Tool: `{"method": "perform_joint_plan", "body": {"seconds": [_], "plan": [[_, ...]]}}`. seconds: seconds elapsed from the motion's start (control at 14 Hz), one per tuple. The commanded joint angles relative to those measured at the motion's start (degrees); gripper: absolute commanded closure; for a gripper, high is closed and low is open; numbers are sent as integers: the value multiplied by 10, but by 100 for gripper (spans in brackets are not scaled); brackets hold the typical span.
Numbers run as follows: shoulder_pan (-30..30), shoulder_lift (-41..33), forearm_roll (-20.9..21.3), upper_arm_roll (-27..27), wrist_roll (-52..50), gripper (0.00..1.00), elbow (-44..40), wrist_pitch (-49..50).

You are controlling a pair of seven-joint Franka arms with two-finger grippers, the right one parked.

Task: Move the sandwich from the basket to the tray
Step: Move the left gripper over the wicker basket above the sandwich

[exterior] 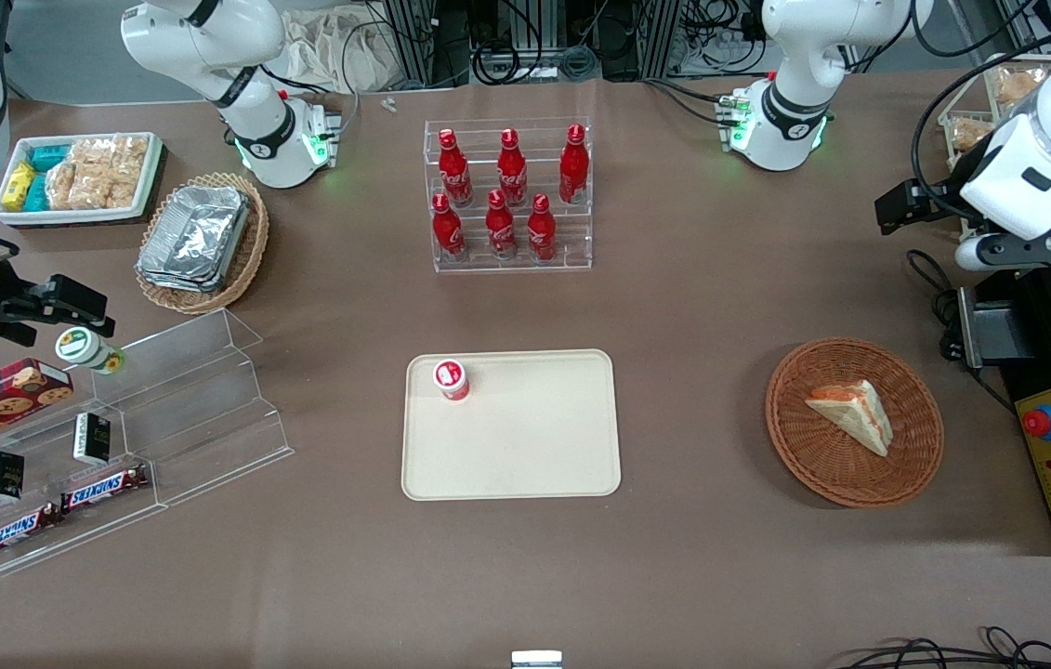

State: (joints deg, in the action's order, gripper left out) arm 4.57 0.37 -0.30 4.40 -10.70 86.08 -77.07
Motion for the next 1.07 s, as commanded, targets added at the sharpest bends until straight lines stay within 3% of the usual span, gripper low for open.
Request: {"method": "perform_joint_plan", "body": {"seconds": [0.0, 0.29, 0.5, 0.71, 1.0], "plan": [[1, 2, -5, -3, 4, 0, -15, 6], [-7, 10, -8, -26, -5, 0, -15, 5], [-36, 54, -21, -47, -85, 0, -12, -21], [-47, 84, -30, -50, -171, 0, 47, -121], [-47, 143, 1, -55, -281, 0, 122, -261]]}}
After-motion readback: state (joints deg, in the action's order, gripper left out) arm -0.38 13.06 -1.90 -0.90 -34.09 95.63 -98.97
